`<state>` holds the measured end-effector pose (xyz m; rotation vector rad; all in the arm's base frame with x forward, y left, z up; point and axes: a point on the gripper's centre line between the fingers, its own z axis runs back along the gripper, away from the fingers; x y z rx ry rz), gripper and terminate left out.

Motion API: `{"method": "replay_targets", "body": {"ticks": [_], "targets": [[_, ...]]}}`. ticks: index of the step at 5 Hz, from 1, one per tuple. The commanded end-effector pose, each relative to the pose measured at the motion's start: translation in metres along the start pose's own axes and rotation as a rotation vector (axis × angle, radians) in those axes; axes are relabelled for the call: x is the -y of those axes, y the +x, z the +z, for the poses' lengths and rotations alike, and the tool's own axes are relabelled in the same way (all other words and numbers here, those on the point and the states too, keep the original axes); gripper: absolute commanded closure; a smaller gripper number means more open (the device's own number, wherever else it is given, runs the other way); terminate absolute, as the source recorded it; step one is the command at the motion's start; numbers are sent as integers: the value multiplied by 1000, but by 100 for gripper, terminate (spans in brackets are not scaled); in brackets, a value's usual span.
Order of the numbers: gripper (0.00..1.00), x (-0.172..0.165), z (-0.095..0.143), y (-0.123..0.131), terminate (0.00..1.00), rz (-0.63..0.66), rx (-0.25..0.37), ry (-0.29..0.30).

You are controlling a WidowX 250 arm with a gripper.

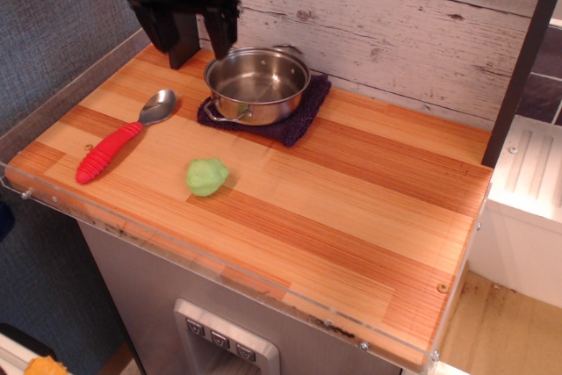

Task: Place pot on top of purple cloth.

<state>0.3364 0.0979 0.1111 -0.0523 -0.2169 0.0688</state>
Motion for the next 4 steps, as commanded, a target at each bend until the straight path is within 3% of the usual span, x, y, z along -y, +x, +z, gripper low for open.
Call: {"method": "replay_targets", "body": {"ticks": [1, 3, 4], "targets": [[0, 13, 19, -50, 0, -119, -69, 87], [0, 6, 11, -60, 0, -107, -81, 98], [0, 6, 11, -60, 100, -107, -81, 98]]}}
